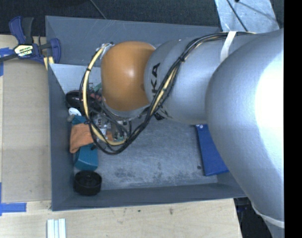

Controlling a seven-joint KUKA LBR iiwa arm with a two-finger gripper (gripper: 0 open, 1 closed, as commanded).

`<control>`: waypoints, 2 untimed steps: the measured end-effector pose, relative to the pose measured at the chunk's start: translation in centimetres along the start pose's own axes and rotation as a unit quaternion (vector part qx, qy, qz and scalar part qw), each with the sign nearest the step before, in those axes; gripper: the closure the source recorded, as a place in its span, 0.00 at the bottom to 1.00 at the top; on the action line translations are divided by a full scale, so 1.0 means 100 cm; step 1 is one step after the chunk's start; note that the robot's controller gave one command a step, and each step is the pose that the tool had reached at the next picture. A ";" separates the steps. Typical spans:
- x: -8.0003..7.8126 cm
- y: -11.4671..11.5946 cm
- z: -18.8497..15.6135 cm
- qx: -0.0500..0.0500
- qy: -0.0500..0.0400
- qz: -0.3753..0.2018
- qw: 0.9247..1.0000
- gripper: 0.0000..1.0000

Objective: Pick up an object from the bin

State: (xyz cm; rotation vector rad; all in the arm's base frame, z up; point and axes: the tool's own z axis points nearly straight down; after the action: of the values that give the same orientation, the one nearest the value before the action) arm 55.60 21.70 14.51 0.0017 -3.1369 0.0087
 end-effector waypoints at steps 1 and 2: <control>-0.030 -0.006 -0.090 -0.005 -0.009 0.000 1.000 0.00; -0.027 -0.006 -0.085 -0.003 -0.004 0.000 1.000 0.00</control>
Offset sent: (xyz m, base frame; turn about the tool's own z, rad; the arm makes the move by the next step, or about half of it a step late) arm 0.0000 0.0000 0.0000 0.0000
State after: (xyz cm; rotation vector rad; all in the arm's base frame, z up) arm 58.35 21.14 22.95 0.0027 -3.1450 -0.0009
